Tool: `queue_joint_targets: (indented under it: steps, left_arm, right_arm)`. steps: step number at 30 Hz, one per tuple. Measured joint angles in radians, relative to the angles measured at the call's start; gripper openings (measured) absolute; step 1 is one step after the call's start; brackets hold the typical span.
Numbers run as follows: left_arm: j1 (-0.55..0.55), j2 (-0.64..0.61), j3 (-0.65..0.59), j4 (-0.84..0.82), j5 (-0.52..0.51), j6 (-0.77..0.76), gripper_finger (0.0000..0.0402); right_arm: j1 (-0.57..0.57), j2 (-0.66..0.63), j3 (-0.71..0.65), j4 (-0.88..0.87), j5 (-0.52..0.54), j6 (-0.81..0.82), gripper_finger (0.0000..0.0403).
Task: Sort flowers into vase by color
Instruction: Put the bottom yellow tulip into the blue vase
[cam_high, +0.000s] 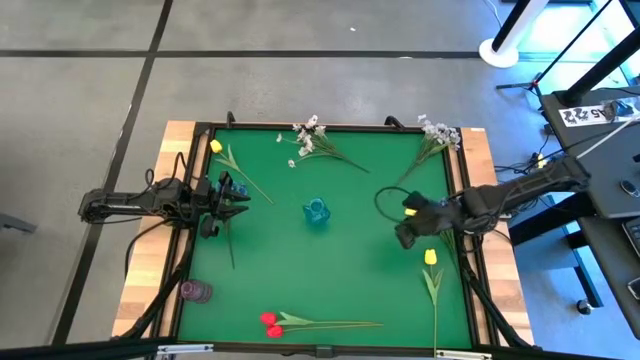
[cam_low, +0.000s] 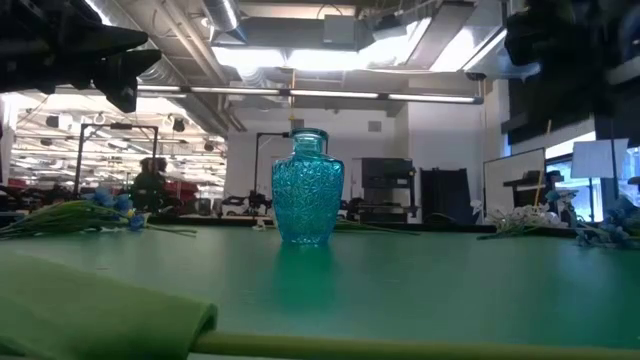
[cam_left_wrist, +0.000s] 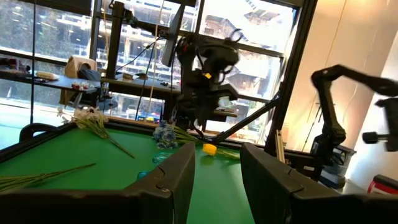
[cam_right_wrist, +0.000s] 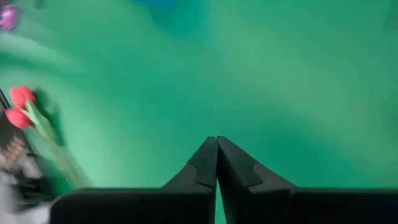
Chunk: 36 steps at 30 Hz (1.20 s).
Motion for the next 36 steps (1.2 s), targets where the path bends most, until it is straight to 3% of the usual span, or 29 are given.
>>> queue_joint_targets:
  steps: [5,9,14,18,29,36]
  left_arm:
    - [0.000,0.000,0.000,0.000,0.000,0.000,0.0125]
    - [0.000,0.000,0.000,0.000,0.000,0.000,0.0125]
    - [0.000,0.000,0.000,0.000,0.000,0.000,0.0125]
    - [0.000,0.000,0.000,0.000,0.000,0.000,0.0125]
    - [0.000,0.000,0.000,0.000,-0.002,0.000,0.0125]
    - [0.000,0.000,0.000,0.000,-0.003,0.000,0.0125]
  right_arm:
    - [0.088,0.218,0.162,-0.133,-0.259,0.323,0.0041]
    - [0.152,0.331,0.183,-0.193,-0.424,0.448,0.0096]
    - [0.215,0.368,0.162,-0.299,-0.459,0.528,0.0179]
    - [0.217,0.356,0.046,-0.284,-0.503,0.544,0.0200]
    - [0.216,0.334,-0.225,0.055,-0.485,0.588,0.0143]
    - [0.218,0.336,-0.227,0.063,-0.407,0.530,0.0018]
